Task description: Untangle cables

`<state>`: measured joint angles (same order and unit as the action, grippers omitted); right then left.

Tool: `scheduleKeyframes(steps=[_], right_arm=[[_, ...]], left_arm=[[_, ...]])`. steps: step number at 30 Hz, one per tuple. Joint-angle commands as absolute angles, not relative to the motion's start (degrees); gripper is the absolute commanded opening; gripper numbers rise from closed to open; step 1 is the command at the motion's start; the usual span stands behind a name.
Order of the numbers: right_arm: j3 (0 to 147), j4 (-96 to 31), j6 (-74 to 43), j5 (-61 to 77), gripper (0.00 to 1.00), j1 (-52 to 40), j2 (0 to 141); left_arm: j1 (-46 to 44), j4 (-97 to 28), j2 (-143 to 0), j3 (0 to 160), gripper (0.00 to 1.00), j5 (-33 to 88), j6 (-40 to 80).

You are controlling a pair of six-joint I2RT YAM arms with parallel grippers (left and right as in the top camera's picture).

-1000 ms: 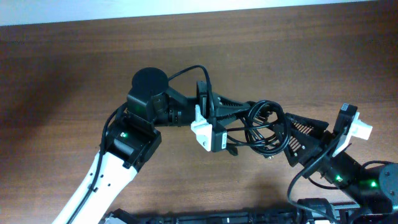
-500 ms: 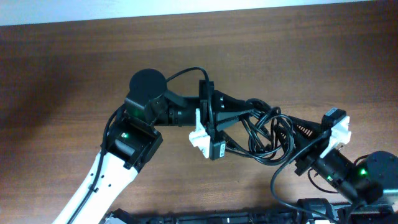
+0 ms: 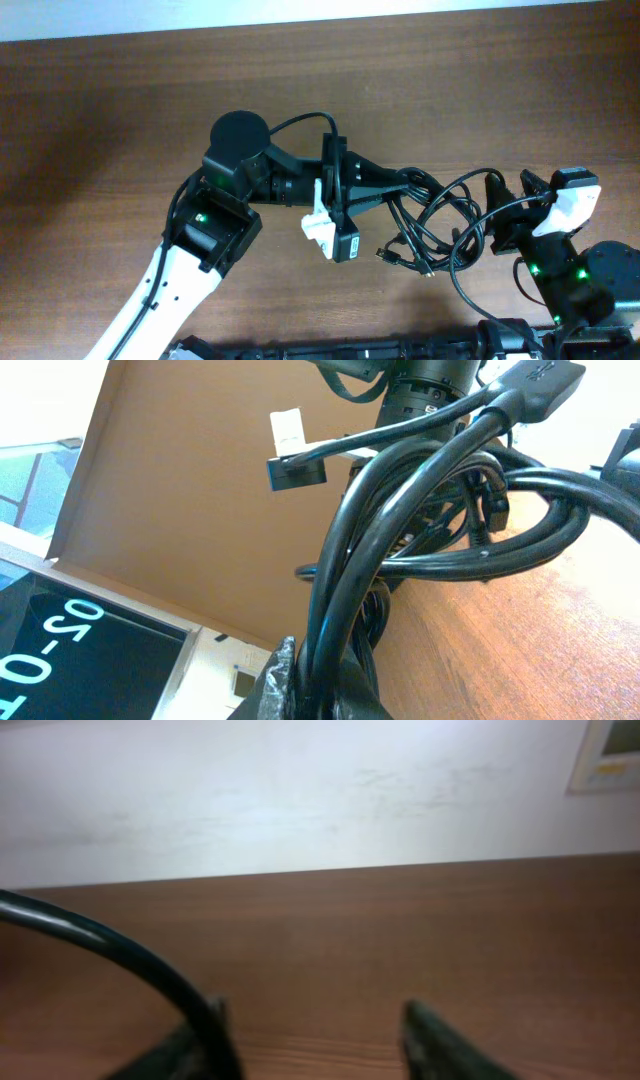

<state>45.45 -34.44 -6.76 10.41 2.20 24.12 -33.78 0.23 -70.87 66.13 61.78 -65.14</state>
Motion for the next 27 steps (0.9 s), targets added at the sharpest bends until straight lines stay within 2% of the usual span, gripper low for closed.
scheduleKeyframes(steps=[1,2,6,7,23,27], right_arm=[[49.32,-34.33,-6.46,17.12,0.70,1.89,24.51],[50.35,-34.41,-6.44,19.81,0.79,1.89,24.51],[54.00,-35.83,-6.42,30.98,0.97,1.89,24.51],[54.68,-35.88,-6.42,34.30,0.99,1.89,24.51],[55.09,-37.76,-6.46,44.51,0.99,1.89,24.51],[55.11,-37.65,-6.46,45.52,0.98,1.89,24.51]], left_arm=[[-32.25,0.38,-70.26,66.96,0.00,63.64,-65.23],[-31.81,0.38,-70.24,66.96,0.00,63.66,-65.23],[-30.94,0.23,-70.04,66.96,0.00,63.83,-65.19],[-30.87,0.21,-69.95,66.96,0.00,64.34,-65.21],[-23.14,0.43,-67.55,66.96,0.00,76.88,-65.25],[-20.16,0.84,-67.51,66.96,0.00,83.37,-65.25]])
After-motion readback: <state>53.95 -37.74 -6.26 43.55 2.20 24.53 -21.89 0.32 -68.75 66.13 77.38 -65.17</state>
